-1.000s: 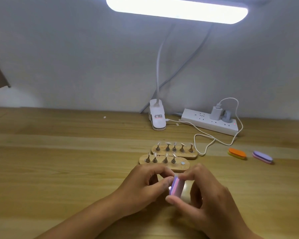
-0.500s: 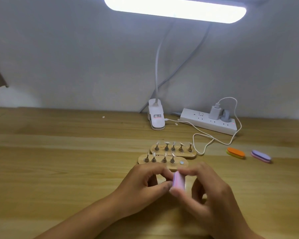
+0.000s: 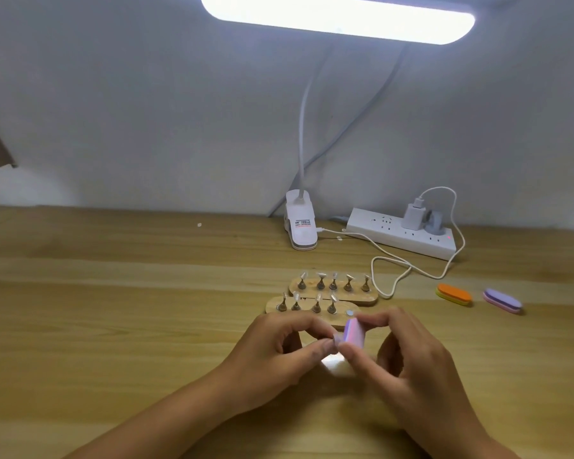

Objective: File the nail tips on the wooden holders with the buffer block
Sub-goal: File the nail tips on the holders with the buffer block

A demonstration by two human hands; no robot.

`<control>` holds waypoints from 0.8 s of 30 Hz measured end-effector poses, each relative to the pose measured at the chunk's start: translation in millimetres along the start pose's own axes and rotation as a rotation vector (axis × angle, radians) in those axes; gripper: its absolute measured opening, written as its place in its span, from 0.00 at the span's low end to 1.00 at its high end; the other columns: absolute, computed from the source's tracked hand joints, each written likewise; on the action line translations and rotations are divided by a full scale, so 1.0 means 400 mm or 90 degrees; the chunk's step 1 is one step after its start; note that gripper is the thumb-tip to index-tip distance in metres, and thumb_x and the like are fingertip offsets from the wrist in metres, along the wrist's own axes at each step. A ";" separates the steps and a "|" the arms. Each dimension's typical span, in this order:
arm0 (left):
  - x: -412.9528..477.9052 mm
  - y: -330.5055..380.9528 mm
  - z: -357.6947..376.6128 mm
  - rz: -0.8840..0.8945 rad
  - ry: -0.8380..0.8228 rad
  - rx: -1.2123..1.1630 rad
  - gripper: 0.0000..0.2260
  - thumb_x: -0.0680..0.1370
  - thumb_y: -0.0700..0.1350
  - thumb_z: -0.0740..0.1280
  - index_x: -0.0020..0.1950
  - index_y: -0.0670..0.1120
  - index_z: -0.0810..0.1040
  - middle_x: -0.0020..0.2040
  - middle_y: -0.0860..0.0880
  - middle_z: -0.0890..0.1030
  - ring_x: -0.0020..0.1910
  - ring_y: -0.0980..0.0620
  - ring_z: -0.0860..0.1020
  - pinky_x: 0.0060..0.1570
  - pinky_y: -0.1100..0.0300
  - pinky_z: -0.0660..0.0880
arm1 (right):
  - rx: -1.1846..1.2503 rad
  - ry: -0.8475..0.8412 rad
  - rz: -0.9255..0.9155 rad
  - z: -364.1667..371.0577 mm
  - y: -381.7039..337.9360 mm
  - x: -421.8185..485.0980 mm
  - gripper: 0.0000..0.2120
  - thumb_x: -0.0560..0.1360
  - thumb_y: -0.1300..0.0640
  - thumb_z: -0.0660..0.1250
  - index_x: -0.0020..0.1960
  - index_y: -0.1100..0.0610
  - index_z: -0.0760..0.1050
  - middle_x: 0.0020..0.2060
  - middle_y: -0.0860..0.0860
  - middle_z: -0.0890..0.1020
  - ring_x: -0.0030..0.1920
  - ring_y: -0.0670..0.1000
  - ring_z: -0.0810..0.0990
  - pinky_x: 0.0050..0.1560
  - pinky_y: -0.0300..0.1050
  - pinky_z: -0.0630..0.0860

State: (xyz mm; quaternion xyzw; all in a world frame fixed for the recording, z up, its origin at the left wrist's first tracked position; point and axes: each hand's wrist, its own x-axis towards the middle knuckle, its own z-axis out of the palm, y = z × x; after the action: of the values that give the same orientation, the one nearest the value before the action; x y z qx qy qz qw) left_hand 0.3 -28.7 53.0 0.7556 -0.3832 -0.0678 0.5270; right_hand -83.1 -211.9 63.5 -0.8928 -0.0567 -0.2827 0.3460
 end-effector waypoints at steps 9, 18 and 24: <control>0.000 -0.004 0.001 -0.023 0.004 -0.033 0.04 0.77 0.50 0.68 0.48 0.54 0.82 0.31 0.51 0.80 0.23 0.58 0.72 0.28 0.65 0.66 | -0.004 -0.003 0.013 0.007 0.011 -0.003 0.16 0.69 0.38 0.74 0.48 0.46 0.76 0.40 0.40 0.77 0.27 0.44 0.74 0.30 0.38 0.70; 0.001 -0.003 0.000 -0.013 -0.003 -0.020 0.04 0.79 0.47 0.67 0.47 0.55 0.82 0.27 0.59 0.77 0.23 0.60 0.72 0.28 0.67 0.66 | -0.046 -0.008 -0.019 0.006 -0.001 -0.005 0.18 0.69 0.34 0.69 0.49 0.46 0.75 0.38 0.38 0.75 0.26 0.42 0.73 0.28 0.42 0.72; 0.002 -0.004 -0.001 0.003 -0.006 -0.008 0.06 0.80 0.44 0.67 0.48 0.54 0.81 0.31 0.64 0.78 0.23 0.61 0.71 0.27 0.67 0.67 | -0.001 -0.025 0.030 0.001 0.005 -0.007 0.16 0.67 0.38 0.73 0.48 0.46 0.74 0.39 0.38 0.77 0.29 0.44 0.75 0.30 0.39 0.70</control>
State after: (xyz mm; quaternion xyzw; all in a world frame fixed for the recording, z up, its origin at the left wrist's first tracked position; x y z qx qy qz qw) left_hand 1.8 -28.8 52.1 0.7511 -0.3869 -0.0723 0.5300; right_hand -84.5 -213.1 60.6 -0.8995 -0.0424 -0.2569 0.3508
